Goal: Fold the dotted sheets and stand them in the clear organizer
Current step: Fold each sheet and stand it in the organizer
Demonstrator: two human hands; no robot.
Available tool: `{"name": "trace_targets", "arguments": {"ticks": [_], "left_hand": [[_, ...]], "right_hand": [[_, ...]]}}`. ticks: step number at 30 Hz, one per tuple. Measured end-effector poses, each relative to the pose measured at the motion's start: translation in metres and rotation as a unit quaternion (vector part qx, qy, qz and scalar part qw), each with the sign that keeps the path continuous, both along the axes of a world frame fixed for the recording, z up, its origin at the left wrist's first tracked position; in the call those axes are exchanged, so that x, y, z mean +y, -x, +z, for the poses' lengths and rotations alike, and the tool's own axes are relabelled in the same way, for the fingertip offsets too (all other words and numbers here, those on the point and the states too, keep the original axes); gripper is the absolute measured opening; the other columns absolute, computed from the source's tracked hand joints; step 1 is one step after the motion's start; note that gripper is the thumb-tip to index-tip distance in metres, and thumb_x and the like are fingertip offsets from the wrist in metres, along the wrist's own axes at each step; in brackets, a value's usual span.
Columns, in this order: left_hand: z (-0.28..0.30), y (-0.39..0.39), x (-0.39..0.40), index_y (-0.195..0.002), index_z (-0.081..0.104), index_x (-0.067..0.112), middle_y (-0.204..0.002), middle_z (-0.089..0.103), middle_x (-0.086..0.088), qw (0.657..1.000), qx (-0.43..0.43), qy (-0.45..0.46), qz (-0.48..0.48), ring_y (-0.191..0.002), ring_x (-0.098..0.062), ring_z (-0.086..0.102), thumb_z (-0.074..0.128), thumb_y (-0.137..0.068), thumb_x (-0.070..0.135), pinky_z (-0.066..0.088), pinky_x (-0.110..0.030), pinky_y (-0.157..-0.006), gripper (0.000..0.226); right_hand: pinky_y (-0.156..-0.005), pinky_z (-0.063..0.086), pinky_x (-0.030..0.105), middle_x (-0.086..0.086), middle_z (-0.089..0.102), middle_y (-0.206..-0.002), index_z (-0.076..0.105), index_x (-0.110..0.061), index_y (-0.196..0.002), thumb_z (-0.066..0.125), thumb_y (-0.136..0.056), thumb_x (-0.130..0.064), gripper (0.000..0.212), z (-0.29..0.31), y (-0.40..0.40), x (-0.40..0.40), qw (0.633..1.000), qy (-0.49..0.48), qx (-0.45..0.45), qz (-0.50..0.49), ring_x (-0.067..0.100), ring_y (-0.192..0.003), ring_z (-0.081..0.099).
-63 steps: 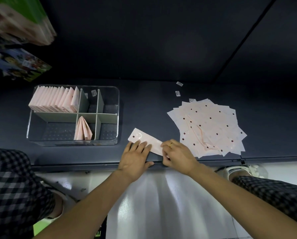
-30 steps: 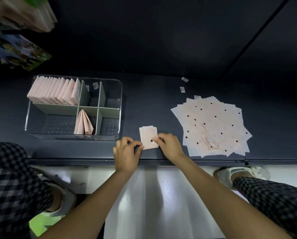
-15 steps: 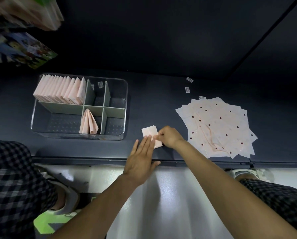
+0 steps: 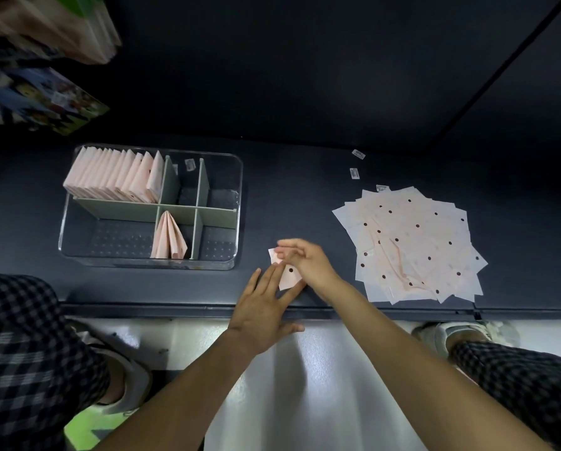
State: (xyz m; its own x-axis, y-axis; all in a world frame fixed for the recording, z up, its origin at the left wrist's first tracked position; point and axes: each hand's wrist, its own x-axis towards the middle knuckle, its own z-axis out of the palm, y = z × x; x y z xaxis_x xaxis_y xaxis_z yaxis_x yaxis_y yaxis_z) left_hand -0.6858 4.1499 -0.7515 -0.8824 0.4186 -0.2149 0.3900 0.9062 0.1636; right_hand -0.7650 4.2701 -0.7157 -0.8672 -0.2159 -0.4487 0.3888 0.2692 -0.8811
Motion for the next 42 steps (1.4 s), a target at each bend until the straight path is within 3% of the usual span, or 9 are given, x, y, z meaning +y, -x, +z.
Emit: {"name": "trace_targets", "arguments": {"ticks": [8,12,15,20,26,30,34,39,42], "left_hand": [[-0.002,0.0,-0.001,-0.148,-0.001,0.042,-0.158,-0.011,-0.01,0.999,-0.008,-0.037,0.007,-0.146,-0.022,-0.013,0.033,-0.087,0.071,-0.011,-0.04,-0.118,0.076],[0.002,-0.003,-0.001,-0.139,0.038,0.039,-0.156,0.016,-0.007,0.988,0.001,-0.142,0.061,-0.145,-0.021,0.005,0.045,-0.09,0.059,-0.005,-0.034,-0.117,0.054],[0.006,-0.005,0.004,-0.108,0.065,0.024,-0.138,0.04,-0.005,0.952,0.007,-0.258,0.164,-0.13,-0.024,0.033,0.06,-0.089,0.036,0.025,-0.027,-0.104,0.023],[0.018,0.001,0.011,-0.113,0.057,0.014,-0.12,0.045,-0.004,0.861,-0.066,-0.377,0.336,-0.096,-0.021,0.056,0.068,-0.084,0.011,0.041,-0.022,-0.082,0.032],[0.021,-0.005,0.012,-0.117,0.047,0.016,-0.087,0.059,0.003,0.865,-0.134,-0.3,0.38,-0.094,-0.025,0.061,0.067,-0.085,0.019,0.045,-0.032,-0.072,0.038],[0.022,-0.022,0.014,-0.105,0.052,0.023,-0.091,0.065,0.005,0.854,-0.144,-0.262,0.425,-0.094,-0.022,0.062,0.063,-0.088,0.032,0.042,-0.028,-0.067,0.023],[0.017,-0.044,0.016,-0.086,0.045,0.024,-0.082,0.062,0.004,0.793,-0.159,-0.323,0.491,-0.083,-0.023,0.061,0.063,-0.087,0.036,0.042,-0.029,-0.064,0.021],[0.021,-0.048,0.02,-0.083,0.05,0.019,-0.085,0.068,-0.015,0.6,-0.193,-0.557,0.541,-0.083,-0.03,0.064,0.071,-0.081,0.005,0.049,-0.039,-0.083,0.025],[0.024,-0.046,0.017,-0.085,0.05,0.019,-0.084,0.066,-0.008,0.625,-0.159,-0.547,0.534,-0.083,-0.029,0.063,0.067,-0.08,-0.002,0.048,-0.033,-0.079,0.028]], "right_hand": [[-0.091,0.043,0.022,0.008,0.058,-0.114,0.065,-0.008,-0.109,0.059,-0.085,0.002,0.027,-0.007,0.021,0.004,0.949,-0.261,0.156,0.084,0.019,-0.105,0.055],[-0.087,0.041,0.028,0.01,0.059,-0.108,0.061,-0.009,-0.108,0.063,-0.087,-0.015,0.022,-0.008,0.02,0.008,0.908,-0.362,0.167,0.124,0.024,-0.108,0.051],[-0.086,0.04,0.031,0.013,0.063,-0.108,0.06,-0.005,-0.105,0.06,-0.09,-0.022,0.023,-0.008,0.011,0.011,0.888,-0.411,0.158,0.133,0.029,-0.11,0.05],[-0.088,0.04,0.031,0.015,0.06,-0.112,0.06,-0.003,-0.105,0.053,-0.094,-0.022,0.023,-0.014,-0.017,0.017,0.891,-0.425,0.135,0.09,0.03,-0.112,0.05],[-0.088,0.04,0.031,0.014,0.062,-0.109,0.06,-0.003,-0.108,0.054,-0.093,-0.017,0.021,-0.015,-0.044,0.018,0.915,-0.39,0.103,0.026,0.027,-0.109,0.052],[-0.082,0.045,0.032,0.01,0.05,-0.112,0.051,-0.013,-0.114,0.057,-0.091,-0.015,0.024,-0.009,-0.052,0.018,0.918,-0.38,0.111,0.014,0.025,-0.103,0.053],[-0.082,0.045,0.031,0.008,0.047,-0.118,0.054,-0.014,-0.111,0.055,-0.092,-0.017,0.019,-0.005,-0.05,0.016,0.91,-0.402,0.092,0.042,0.026,-0.104,0.055],[-0.085,0.044,0.03,0.012,0.055,-0.115,0.062,-0.01,-0.101,0.059,-0.089,-0.019,0.015,-0.005,-0.058,0.016,0.921,-0.385,0.045,0.03,0.025,-0.103,0.056],[-0.083,0.043,0.029,0.013,0.061,-0.105,0.063,-0.006,-0.098,0.063,-0.087,-0.016,0.015,-0.007,-0.073,0.019,0.934,-0.356,0.033,0.007,0.026,-0.105,0.056]]}}
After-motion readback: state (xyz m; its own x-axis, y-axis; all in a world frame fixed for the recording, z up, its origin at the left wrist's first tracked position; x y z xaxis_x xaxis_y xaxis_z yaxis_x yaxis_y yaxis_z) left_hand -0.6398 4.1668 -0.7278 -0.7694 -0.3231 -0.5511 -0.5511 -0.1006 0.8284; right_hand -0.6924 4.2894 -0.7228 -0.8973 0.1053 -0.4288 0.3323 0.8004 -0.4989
